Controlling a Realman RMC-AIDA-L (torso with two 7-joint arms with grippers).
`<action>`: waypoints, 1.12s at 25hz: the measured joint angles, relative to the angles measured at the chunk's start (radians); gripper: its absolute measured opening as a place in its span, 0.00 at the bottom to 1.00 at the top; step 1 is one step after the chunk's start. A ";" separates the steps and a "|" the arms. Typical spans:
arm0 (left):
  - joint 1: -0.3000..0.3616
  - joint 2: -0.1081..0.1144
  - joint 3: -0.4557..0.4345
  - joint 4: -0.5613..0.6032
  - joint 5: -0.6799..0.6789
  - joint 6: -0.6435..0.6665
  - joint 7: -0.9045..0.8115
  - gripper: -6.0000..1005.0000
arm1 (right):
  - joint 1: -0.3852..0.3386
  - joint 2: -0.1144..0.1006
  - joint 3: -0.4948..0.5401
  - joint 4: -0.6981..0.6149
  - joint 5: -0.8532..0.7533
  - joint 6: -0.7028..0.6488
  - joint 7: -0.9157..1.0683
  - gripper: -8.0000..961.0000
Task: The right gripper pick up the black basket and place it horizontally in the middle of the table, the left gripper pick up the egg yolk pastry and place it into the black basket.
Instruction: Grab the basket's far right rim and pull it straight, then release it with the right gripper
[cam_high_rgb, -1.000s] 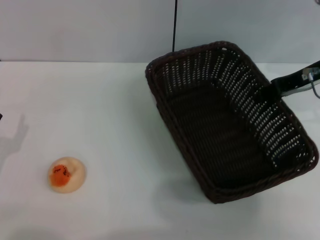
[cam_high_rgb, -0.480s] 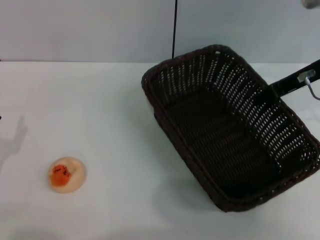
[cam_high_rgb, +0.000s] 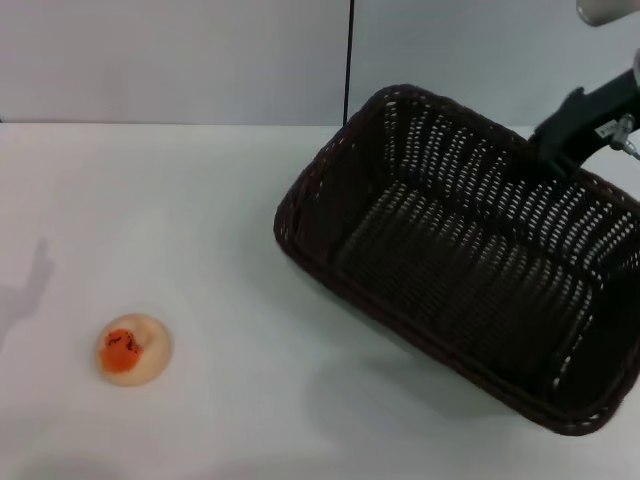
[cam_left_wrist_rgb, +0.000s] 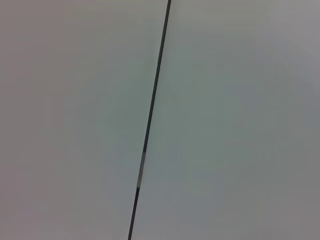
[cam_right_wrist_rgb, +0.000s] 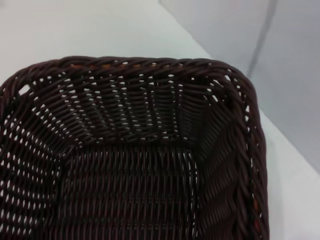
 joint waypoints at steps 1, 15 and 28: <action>0.007 0.000 0.002 -0.003 0.001 0.015 0.000 0.84 | 0.007 0.000 -0.001 0.000 0.000 -0.007 -0.046 0.20; 0.060 -0.001 0.046 -0.035 0.002 0.087 0.000 0.84 | 0.024 0.027 -0.056 0.022 0.188 0.022 -0.428 0.20; 0.056 -0.001 0.058 -0.037 0.002 0.086 0.000 0.82 | 0.009 0.038 -0.216 0.085 0.275 0.117 -0.416 0.20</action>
